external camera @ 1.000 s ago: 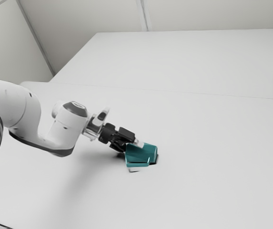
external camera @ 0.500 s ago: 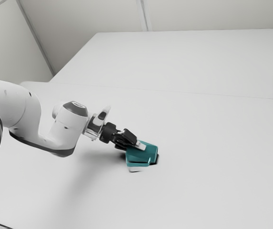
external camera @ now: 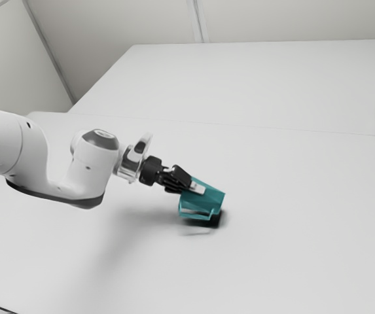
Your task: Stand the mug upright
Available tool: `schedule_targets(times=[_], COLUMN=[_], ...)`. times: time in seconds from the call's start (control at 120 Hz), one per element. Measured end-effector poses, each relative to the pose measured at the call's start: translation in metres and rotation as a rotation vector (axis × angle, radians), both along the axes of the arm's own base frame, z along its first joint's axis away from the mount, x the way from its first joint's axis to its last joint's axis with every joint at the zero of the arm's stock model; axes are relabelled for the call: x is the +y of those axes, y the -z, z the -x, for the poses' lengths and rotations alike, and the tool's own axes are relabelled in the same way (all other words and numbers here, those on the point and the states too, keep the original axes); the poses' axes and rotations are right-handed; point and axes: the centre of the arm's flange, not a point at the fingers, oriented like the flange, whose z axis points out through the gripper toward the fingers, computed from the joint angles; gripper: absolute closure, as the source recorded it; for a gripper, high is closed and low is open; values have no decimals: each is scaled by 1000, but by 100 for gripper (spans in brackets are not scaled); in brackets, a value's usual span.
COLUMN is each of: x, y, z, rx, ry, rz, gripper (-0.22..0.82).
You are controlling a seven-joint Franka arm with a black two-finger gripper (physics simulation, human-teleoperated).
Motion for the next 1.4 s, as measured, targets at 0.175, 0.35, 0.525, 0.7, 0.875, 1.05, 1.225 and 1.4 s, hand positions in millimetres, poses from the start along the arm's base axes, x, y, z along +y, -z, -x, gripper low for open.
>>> schedule_targets(times=[0.175, 0.35, 0.525, 0.7, 0.875, 1.05, 1.225, 1.4], x=[-10, -12, -12, -11, -6, 12, 22, 26], y=[-42, -86, -125, -129, -136, -147, -138, -124], z=[-5, -12, -6, -7, -18, -31, -44, -62], rx=[-87, -183, -246, -226, -201, -166, -104, -52], ry=[5, 73, 190, 238, 203, 120, 55, 3], rz=[-36, -224, -505, -734, -872, -962, -1010, -1039], gripper=[77, 78, 78, 78, 78, 78, 78, 78])
